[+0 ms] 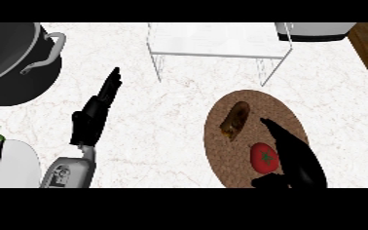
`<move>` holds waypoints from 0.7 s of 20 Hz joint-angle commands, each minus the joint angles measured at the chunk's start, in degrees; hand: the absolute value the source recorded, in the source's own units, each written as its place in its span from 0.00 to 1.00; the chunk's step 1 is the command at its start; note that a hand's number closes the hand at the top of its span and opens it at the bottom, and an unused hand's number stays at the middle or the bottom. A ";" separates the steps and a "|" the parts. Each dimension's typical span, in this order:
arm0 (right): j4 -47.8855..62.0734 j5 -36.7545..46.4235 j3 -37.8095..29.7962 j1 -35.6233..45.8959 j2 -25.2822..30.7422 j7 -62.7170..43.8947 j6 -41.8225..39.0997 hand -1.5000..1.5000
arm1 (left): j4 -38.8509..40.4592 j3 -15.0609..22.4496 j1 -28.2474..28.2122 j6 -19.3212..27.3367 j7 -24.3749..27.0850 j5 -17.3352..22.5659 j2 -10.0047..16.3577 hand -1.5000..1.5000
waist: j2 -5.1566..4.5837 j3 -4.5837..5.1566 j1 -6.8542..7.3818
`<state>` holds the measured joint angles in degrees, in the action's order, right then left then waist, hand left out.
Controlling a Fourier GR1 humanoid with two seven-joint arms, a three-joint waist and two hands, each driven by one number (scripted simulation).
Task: Pick the tomato from the placemat and place it in the tiered shelf
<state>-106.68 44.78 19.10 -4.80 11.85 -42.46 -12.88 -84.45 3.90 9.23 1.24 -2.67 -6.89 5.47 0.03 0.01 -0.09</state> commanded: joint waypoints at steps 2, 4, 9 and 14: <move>2.59 2.46 2.74 -0.50 0.13 0.90 -2.43 1.00 | 2.87 -2.69 -1.19 -2.48 4.31 1.83 1.40 0.50 | -0.04 0.01 0.04; 5.00 4.11 2.42 -1.47 1.43 6.51 0.71 1.00 | 1.76 -1.35 1.31 -0.20 0.42 -0.10 -0.71 0.50 | -0.02 -0.01 -0.03; -0.66 8.79 4.57 -5.14 0.64 5.76 2.55 1.00 | -0.71 -1.12 -1.80 -2.01 1.05 -0.53 0.02 0.50 | 0.03 -0.01 -0.02; 2.93 13.86 10.24 3.96 -7.93 -0.27 2.74 1.00 | 2.18 -2.00 1.47 -2.13 0.90 -0.58 0.11 0.50 | -0.07 0.01 0.49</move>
<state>-106.61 53.08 23.17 -6.63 11.07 -37.57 -11.53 -82.87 2.63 9.16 -0.03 -0.90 -7.94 4.93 0.04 0.03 -0.06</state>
